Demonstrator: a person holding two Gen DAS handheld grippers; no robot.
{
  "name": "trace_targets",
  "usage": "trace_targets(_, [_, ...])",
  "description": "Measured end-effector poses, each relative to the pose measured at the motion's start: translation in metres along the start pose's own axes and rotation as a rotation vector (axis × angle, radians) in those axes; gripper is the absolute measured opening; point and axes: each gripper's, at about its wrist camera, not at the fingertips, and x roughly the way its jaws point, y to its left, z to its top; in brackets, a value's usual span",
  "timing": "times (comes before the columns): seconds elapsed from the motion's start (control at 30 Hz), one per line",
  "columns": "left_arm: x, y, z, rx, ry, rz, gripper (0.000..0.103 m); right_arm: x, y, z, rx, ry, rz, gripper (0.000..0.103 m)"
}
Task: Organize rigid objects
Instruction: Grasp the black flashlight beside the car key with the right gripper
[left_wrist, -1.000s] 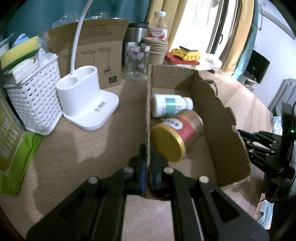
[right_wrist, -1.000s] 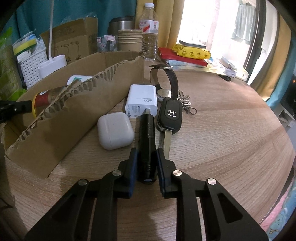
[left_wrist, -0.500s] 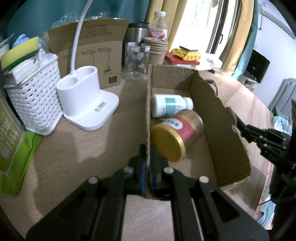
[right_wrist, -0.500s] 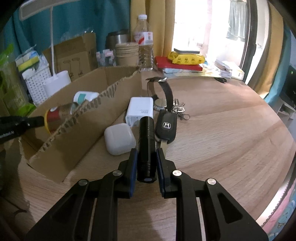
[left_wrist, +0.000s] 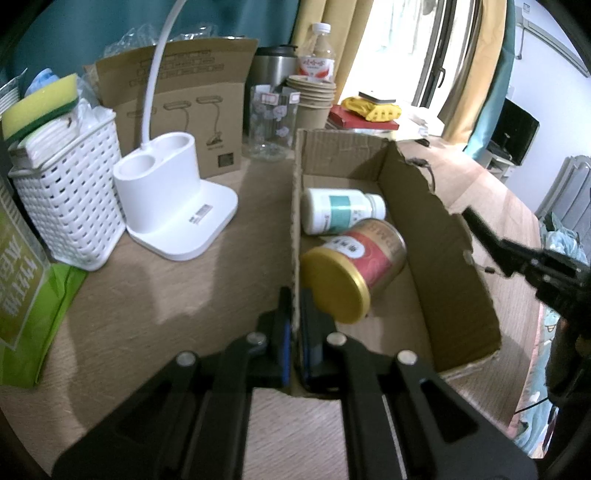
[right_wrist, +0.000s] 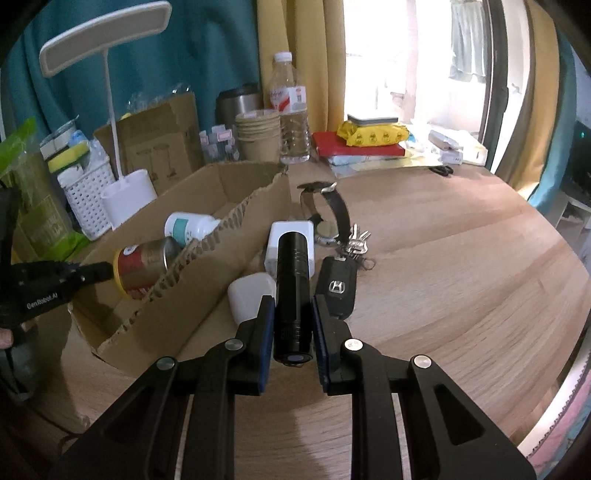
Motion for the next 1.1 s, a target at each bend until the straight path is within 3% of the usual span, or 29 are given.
trace_targets(0.47, [0.000,0.000,0.000,0.000,-0.001,0.001,0.004,0.018,0.016,-0.030,-0.059,0.097,-0.004,0.021])
trace_targets(0.9, [0.000,0.001,0.001,-0.003,-0.001,0.000,0.004,0.039,0.019,-0.022,-0.085,0.130,-0.023,0.022])
trace_targets(1.1, [0.000,0.001,0.001,-0.004,-0.001,0.000,0.004,0.033,0.017,-0.020,-0.063,0.103,0.018,0.021])
